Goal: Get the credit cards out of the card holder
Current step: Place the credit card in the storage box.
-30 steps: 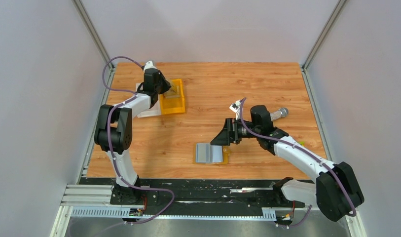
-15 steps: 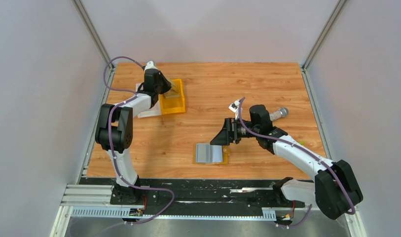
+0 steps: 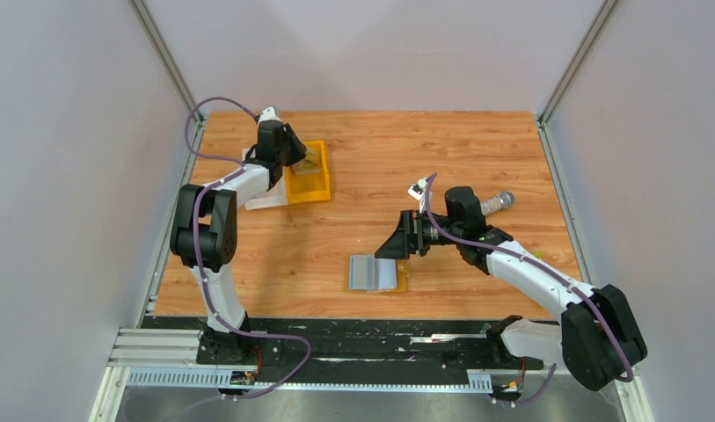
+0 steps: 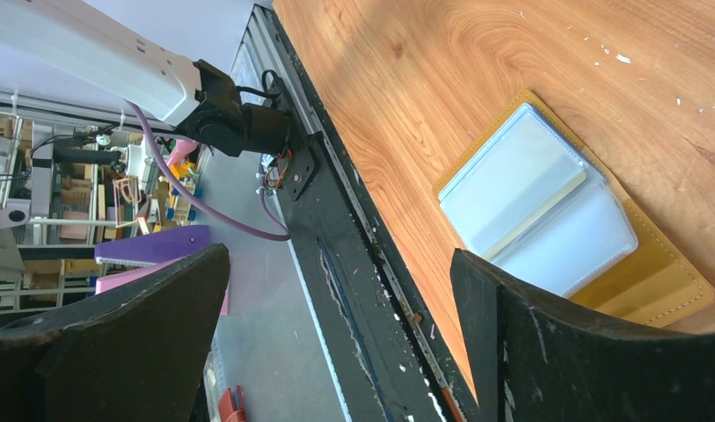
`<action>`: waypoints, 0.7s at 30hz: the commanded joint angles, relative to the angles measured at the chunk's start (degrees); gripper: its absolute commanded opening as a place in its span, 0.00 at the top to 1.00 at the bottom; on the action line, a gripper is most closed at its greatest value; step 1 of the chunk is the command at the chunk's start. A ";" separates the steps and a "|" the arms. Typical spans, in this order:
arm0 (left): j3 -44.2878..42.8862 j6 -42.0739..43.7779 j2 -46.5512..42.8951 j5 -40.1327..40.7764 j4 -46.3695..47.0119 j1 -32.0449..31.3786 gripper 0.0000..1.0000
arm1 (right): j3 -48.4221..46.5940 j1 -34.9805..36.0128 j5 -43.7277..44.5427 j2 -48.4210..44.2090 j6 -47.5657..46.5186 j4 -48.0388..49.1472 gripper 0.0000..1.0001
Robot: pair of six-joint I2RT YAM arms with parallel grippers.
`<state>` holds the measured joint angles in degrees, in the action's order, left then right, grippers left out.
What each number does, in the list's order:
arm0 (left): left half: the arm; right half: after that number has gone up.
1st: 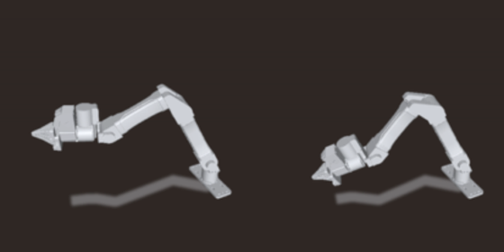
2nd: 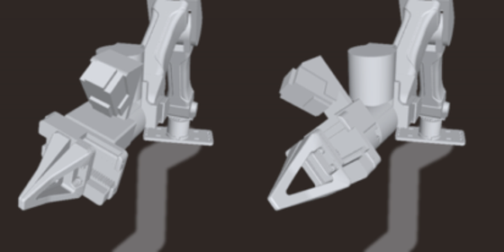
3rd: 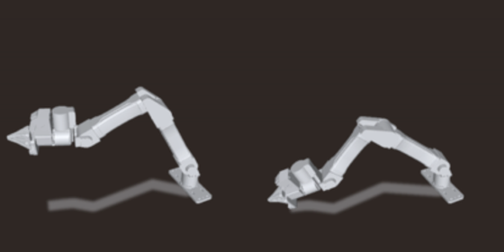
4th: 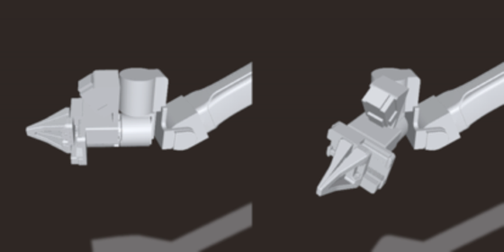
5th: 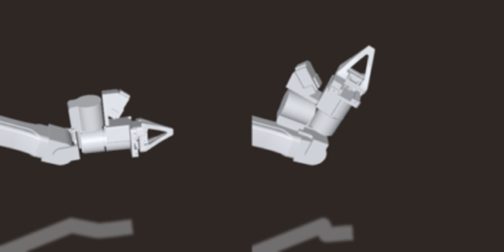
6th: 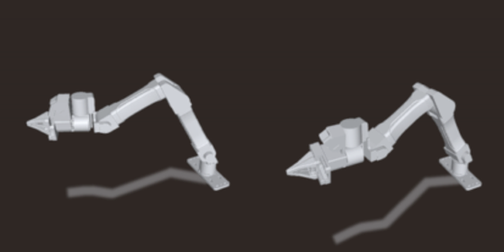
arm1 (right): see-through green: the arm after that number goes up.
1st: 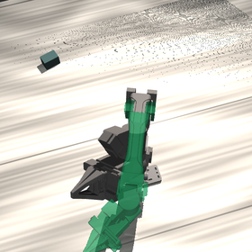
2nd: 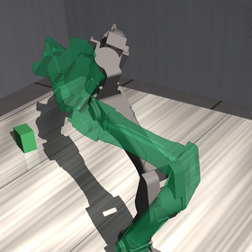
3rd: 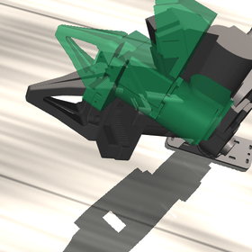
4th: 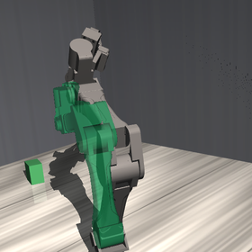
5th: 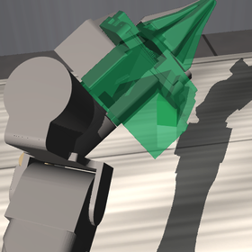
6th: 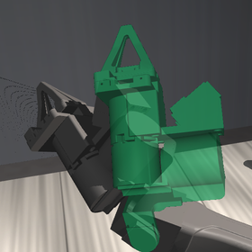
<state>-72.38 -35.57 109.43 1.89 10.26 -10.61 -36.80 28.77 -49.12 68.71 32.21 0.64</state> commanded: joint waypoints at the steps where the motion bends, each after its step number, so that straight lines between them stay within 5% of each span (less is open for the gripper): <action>1: -2.59 1.62 0.57 0.96 -0.18 0.50 0.62 | -1.76 0.29 -0.18 -0.25 -1.88 0.98 0.00; 21: -8.31 5.44 -1.42 2.58 -9.63 0.56 0.44 | -3.77 0.23 2.50 0.38 -0.61 -5.52 0.00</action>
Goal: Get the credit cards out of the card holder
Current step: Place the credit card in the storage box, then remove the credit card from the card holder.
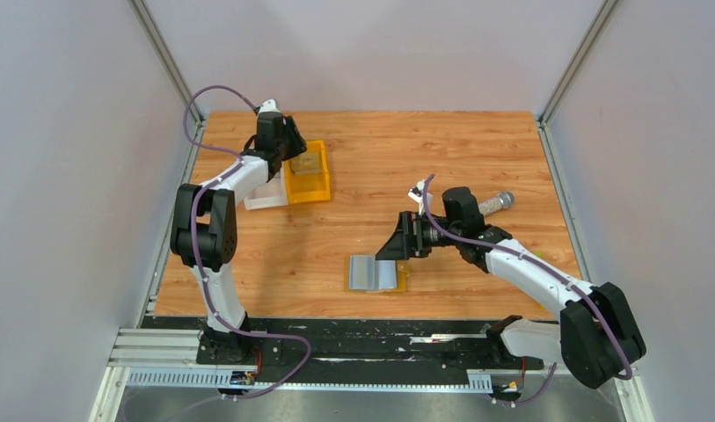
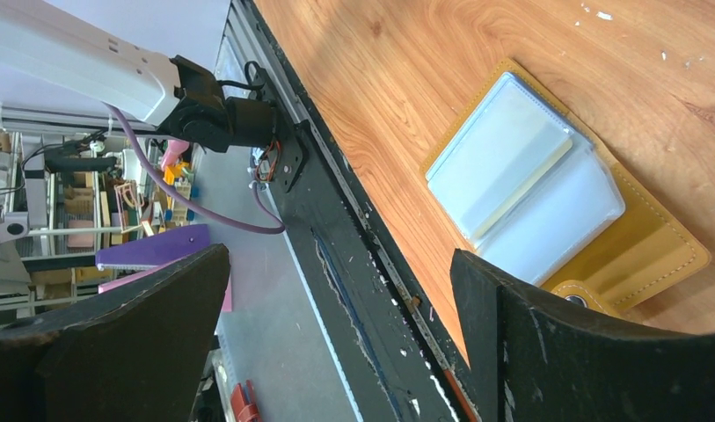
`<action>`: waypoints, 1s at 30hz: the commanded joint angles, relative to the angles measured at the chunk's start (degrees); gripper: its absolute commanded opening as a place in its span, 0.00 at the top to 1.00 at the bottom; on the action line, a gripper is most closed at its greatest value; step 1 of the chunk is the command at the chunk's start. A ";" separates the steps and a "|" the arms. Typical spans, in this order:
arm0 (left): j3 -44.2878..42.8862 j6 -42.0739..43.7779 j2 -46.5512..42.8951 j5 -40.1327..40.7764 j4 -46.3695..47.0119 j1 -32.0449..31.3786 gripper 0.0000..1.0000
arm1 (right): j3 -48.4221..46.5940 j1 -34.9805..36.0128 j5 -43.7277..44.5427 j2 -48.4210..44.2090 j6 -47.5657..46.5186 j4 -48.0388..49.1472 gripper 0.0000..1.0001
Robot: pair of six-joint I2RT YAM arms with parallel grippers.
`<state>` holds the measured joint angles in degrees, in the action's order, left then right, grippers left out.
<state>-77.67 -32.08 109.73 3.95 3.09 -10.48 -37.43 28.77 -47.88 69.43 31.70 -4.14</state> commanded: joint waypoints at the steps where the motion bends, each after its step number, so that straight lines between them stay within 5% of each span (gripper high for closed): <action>1: -3.24 1.93 -2.14 0.36 -2.65 0.40 0.44 | -3.40 0.24 1.82 -0.17 0.50 -1.19 0.00; 12: -6.82 3.93 -8.62 -14.86 -24.06 0.33 0.44 | -6.32 0.69 9.77 2.08 7.55 -8.34 0.10; 25: 15.17 4.75 -27.27 -28.37 -27.18 -1.48 0.45 | -11.31 12.07 28.51 6.81 9.83 -13.52 0.28; 30: 21.27 6.50 -35.85 -30.01 -28.72 -1.47 0.43 | -15.68 15.91 36.60 11.54 10.90 -18.61 0.26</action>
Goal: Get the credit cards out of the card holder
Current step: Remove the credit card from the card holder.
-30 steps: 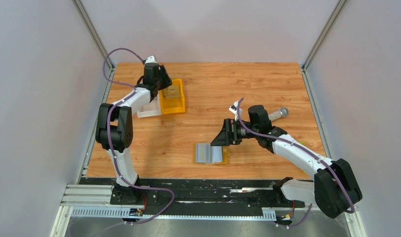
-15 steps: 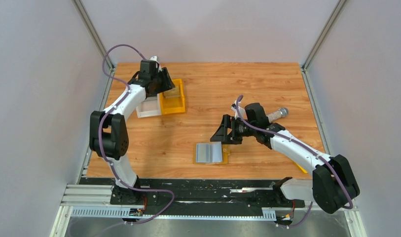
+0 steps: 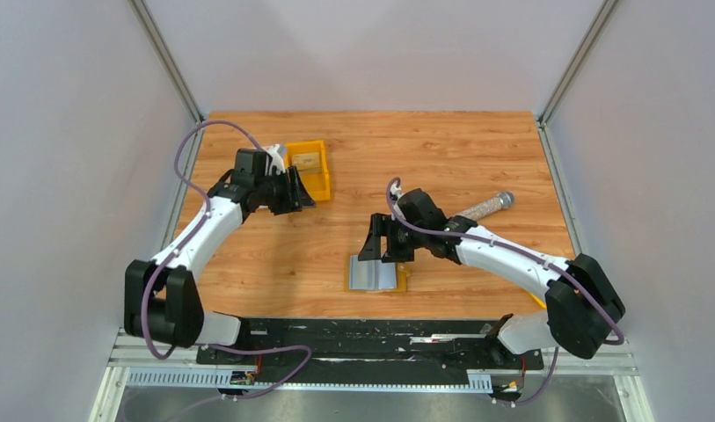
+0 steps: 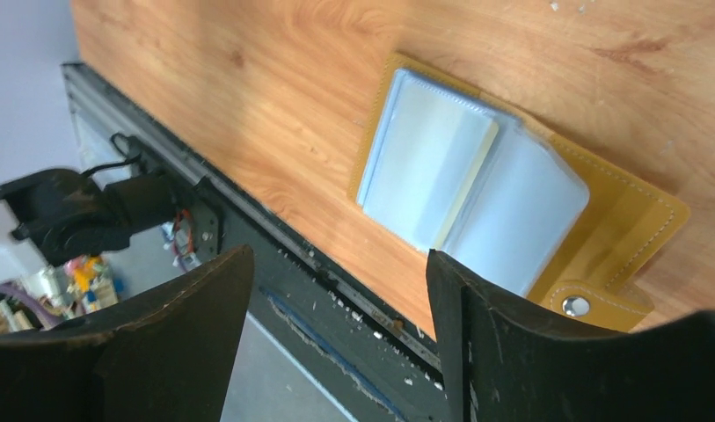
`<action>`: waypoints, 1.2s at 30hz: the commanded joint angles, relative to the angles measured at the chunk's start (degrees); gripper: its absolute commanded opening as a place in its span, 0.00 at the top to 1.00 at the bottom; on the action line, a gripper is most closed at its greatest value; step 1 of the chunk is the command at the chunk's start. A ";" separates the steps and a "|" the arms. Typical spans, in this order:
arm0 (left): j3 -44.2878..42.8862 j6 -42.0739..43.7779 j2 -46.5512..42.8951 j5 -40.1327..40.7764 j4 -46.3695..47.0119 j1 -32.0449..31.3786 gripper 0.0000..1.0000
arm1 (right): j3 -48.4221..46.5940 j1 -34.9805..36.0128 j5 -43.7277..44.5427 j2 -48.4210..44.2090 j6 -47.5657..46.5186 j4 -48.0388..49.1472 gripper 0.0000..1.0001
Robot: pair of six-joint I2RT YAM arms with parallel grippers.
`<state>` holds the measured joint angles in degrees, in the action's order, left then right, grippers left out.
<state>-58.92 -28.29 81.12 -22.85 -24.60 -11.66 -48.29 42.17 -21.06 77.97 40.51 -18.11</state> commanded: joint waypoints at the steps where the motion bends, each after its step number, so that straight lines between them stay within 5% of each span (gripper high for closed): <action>1: 2.98 3.31 -9.52 -3.23 -1.31 -0.29 0.43 | -5.66 3.11 11.50 4.10 2.76 -5.71 0.25; 14: 10.91 4.13 -27.49 2.80 -1.50 -0.29 0.37 | -14.45 10.05 24.56 16.77 12.05 -14.94 0.24; 27: 12.55 3.95 -31.35 1.53 -2.58 -0.29 0.37 | -22.02 14.56 33.99 27.91 13.46 -24.21 0.25; 36: 14.10 2.35 -32.05 -0.12 -1.75 -0.29 0.38 | -21.23 15.00 32.61 28.17 12.90 -21.96 0.36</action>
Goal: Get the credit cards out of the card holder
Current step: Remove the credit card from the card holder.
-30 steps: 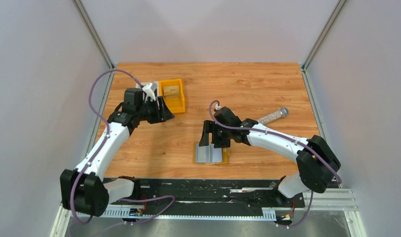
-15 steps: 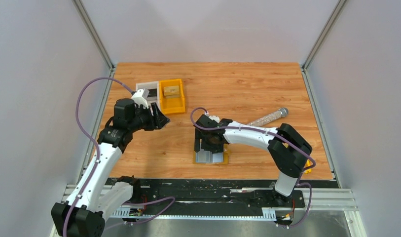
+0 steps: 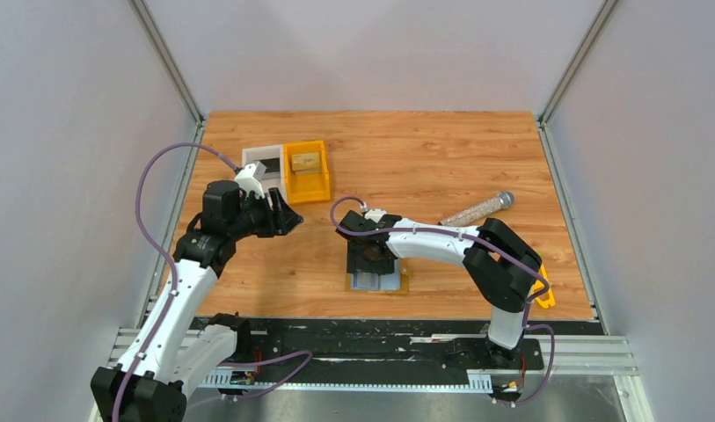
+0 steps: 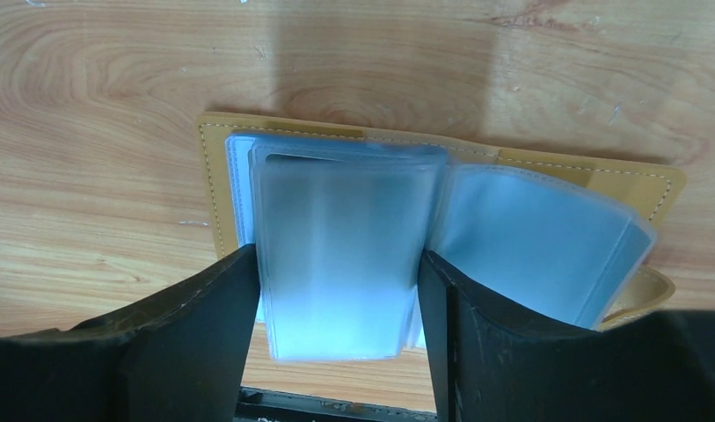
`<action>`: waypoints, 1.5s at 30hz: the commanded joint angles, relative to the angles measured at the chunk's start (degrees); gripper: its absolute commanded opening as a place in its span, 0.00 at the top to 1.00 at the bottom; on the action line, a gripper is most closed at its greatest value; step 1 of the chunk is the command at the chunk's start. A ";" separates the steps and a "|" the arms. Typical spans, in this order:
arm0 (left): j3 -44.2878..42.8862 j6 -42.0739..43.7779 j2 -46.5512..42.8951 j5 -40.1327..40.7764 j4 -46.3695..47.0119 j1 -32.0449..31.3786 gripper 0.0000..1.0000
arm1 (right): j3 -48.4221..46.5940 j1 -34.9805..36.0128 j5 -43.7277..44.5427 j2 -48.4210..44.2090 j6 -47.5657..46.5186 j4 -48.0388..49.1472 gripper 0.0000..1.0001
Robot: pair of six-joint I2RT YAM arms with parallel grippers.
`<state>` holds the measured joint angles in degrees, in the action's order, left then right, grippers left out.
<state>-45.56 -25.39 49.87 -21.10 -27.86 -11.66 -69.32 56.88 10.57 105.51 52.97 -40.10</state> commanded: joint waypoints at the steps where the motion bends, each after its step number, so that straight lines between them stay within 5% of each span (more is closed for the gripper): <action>1: 1.20 -0.90 -0.64 -2.11 1.91 -0.34 0.38 | 0.06 0.27 0.63 0.39 0.42 0.60 0.36; 23: 8.47 -7.98 6.77 -11.73 12.03 -0.95 0.42 | 3.64 0.18 -1.57 -3.91 -1.49 5.47 0.36; 45: 7.48 -9.04 14.60 -10.08 16.81 -6.62 0.43 | 5.55 -0.06 0.81 -8.09 -1.27 3.58 0.35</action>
<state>-36.77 -34.15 63.99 -31.33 -14.06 -17.32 -64.38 56.88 9.72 100.20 51.77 -36.34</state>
